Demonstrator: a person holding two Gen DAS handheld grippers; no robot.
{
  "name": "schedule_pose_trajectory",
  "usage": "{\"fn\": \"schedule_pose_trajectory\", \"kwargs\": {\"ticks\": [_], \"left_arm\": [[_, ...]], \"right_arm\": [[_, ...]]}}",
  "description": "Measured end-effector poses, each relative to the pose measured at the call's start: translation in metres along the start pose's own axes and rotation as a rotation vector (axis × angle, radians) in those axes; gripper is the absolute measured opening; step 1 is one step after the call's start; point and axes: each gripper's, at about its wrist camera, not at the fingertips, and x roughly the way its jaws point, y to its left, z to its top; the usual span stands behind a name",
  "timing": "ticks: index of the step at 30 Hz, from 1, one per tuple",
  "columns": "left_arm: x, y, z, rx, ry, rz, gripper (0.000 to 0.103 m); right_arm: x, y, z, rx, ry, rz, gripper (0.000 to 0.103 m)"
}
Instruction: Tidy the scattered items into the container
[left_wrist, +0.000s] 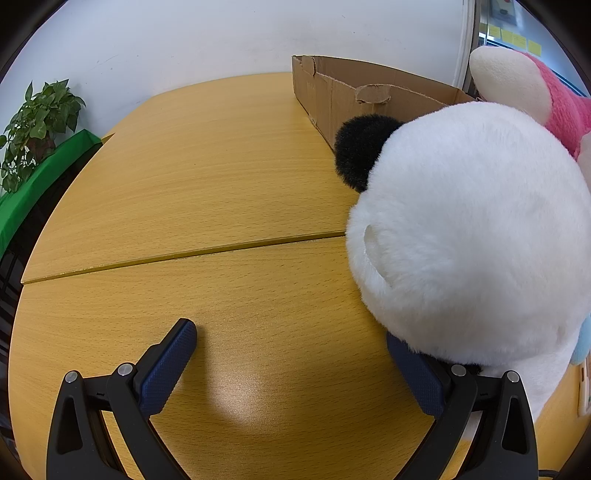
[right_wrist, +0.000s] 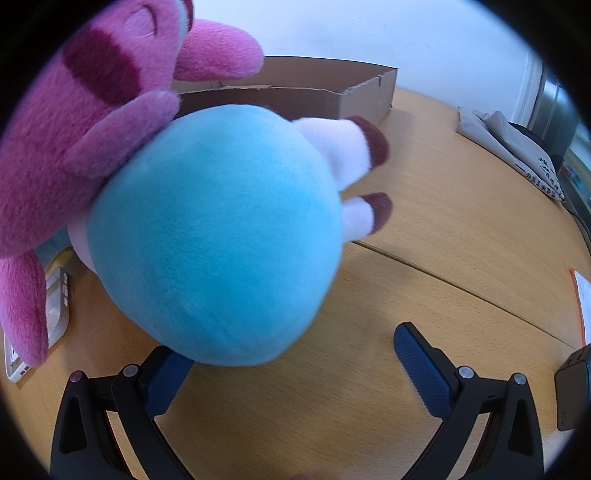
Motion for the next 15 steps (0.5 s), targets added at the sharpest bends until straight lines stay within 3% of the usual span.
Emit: {"fn": "schedule_pose_trajectory", "kwargs": {"ticks": [5, 8, 11, 15], "left_arm": [[-0.003, -0.004, -0.002, -0.016, 0.0, 0.013, 0.103], [-0.013, -0.008, -0.007, -0.059, 0.015, 0.063, 0.103], [-0.069, -0.022, -0.019, -0.101, -0.102, 0.117, 0.101], [-0.149, -0.06, -0.022, -0.184, -0.217, 0.077, 0.103]], "right_arm": [[-0.009, 0.016, -0.012, 0.028, 0.0, -0.026, 0.103], [-0.025, 0.025, -0.031, 0.096, 0.023, -0.075, 0.103], [-0.054, 0.035, -0.053, 0.188, 0.051, -0.118, 0.097], [-0.114, 0.067, -0.045, 0.264, -0.043, -0.167, 0.097]]}}
